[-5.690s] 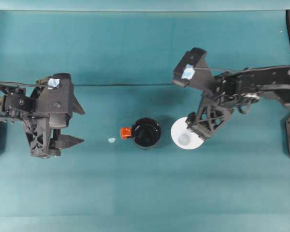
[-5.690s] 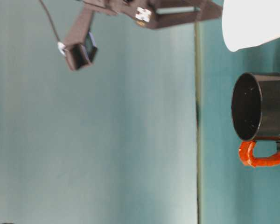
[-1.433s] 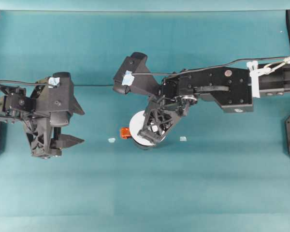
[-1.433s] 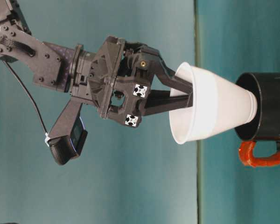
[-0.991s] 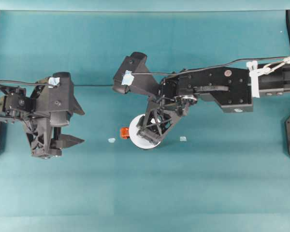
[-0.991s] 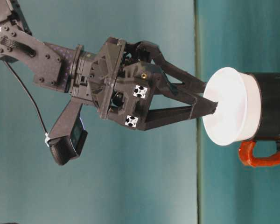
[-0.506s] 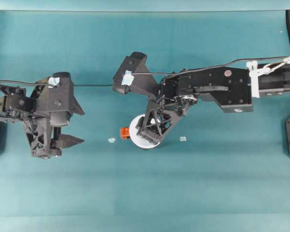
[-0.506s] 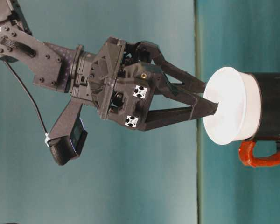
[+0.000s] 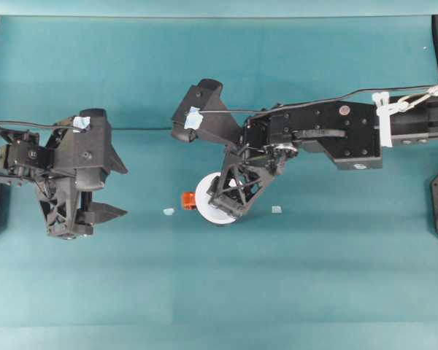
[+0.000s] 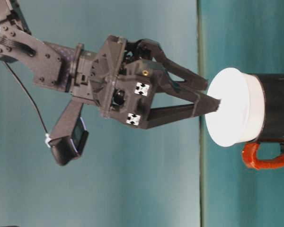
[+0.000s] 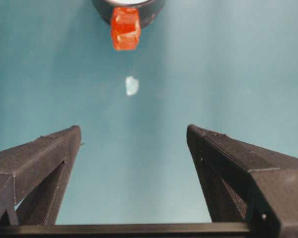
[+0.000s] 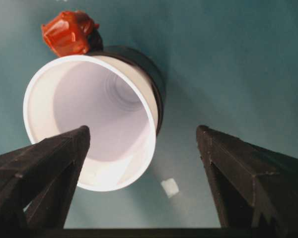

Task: Put the paper cup into the moved red handle cup holder.

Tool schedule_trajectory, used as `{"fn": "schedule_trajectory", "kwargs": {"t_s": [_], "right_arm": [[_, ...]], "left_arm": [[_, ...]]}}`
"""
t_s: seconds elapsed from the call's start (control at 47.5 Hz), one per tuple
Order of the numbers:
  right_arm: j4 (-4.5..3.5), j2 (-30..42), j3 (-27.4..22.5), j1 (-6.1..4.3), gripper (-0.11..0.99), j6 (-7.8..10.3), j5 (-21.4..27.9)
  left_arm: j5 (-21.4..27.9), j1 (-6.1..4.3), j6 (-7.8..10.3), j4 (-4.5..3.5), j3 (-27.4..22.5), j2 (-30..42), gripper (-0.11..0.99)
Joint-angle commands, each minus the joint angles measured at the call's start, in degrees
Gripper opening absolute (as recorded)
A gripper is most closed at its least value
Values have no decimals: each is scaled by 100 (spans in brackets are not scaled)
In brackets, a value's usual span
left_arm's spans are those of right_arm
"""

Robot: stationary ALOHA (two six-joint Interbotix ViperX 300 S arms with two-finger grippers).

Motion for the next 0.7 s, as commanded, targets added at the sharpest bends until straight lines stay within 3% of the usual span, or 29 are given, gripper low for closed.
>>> {"fn": "schedule_trajectory", "kwargs": {"t_s": [0.0, 0.126, 0.316, 0.485, 0.674], "right_arm": [[-70, -624, -9, 9, 59, -62, -9], [-132, -976, 97, 44, 59, -62, -53], [-132, -1406, 369, 132, 59, -70, -246], [-202, -1802, 861, 308, 59, -193, -765], [-202, -2276, 1406, 369, 59, -220, -1406]], "left_arm": [[-18, -9, -26, 9, -88, -62, 96], [-9, -9, -44, 9, -88, -62, 96], [-9, -9, -44, 9, -79, -62, 96], [-9, -9, -44, 9, -79, -70, 96], [-9, -9, -35, 9, -62, -97, 96]]}}
